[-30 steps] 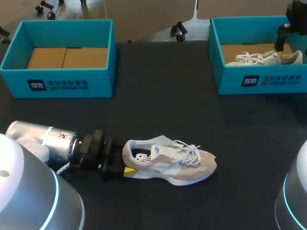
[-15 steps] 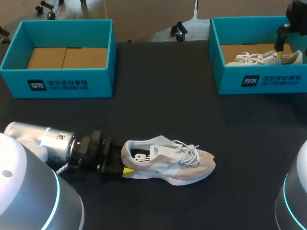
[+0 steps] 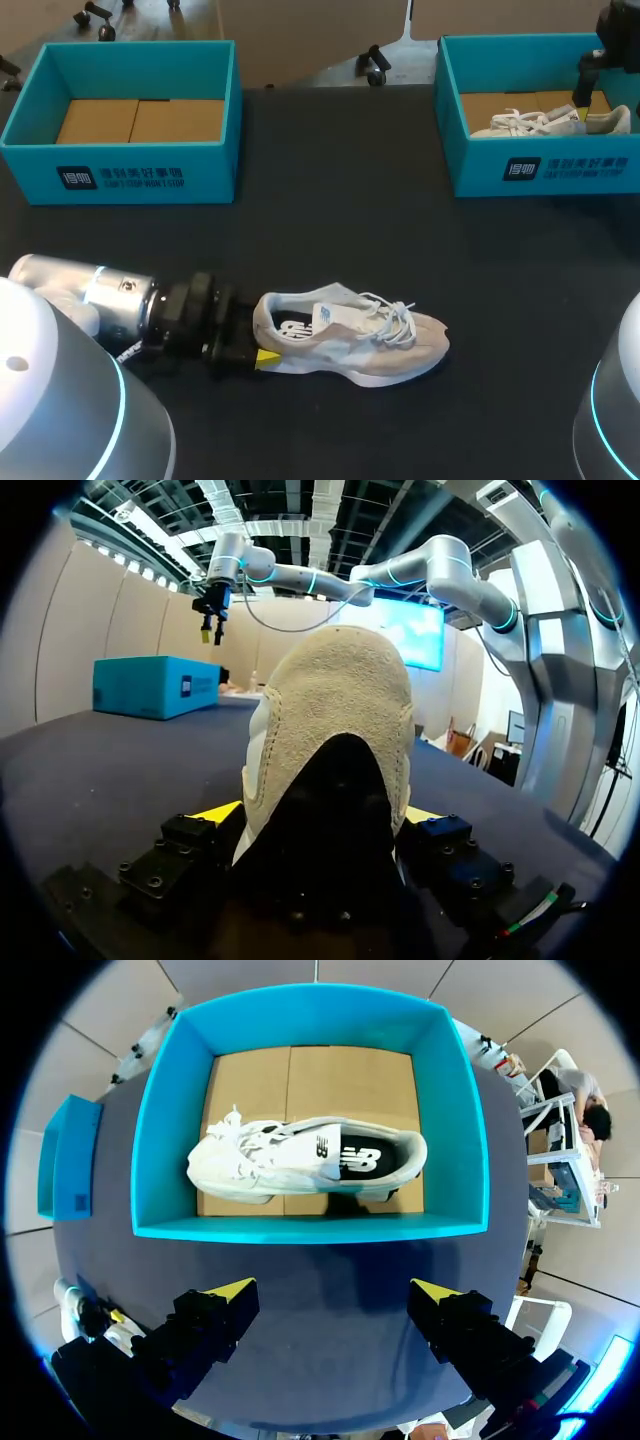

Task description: Take the shoe out of the shoebox, open the shoe tongue, remove and reinsert the insole, then place the shoe into the shoebox

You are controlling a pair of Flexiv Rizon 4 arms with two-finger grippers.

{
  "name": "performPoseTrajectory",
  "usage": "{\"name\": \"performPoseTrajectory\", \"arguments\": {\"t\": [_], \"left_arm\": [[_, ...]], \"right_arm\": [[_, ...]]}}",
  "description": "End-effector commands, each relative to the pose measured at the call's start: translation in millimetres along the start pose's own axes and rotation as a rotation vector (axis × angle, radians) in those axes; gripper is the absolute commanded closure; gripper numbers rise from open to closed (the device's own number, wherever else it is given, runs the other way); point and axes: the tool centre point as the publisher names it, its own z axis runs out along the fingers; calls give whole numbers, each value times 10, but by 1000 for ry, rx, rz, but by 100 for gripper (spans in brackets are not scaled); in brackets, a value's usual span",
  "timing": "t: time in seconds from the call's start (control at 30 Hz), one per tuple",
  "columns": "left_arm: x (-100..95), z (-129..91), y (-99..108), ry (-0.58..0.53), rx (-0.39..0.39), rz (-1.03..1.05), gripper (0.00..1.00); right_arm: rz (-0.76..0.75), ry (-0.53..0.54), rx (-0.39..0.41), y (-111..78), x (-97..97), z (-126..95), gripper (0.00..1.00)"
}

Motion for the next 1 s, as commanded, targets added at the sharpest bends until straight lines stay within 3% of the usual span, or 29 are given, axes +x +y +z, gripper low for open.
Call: {"name": "performPoseTrajectory", "arguments": {"t": [0.03,0.23,0.5,1.0], "left_arm": [[18,2,-5,-4,-1,0,100],[18,2,-5,-4,-1,0,100],[18,2,-5,-4,-1,0,100],[18,2,-5,-4,-1,0,100]], "right_arm": [[21,9,-6,-81,40,-84,0],[81,15,-8,-511,348,-254,0],[142,76,-22,-1206,928,-371,0],[142,76,-22,-1206,928,-371,0]]}}
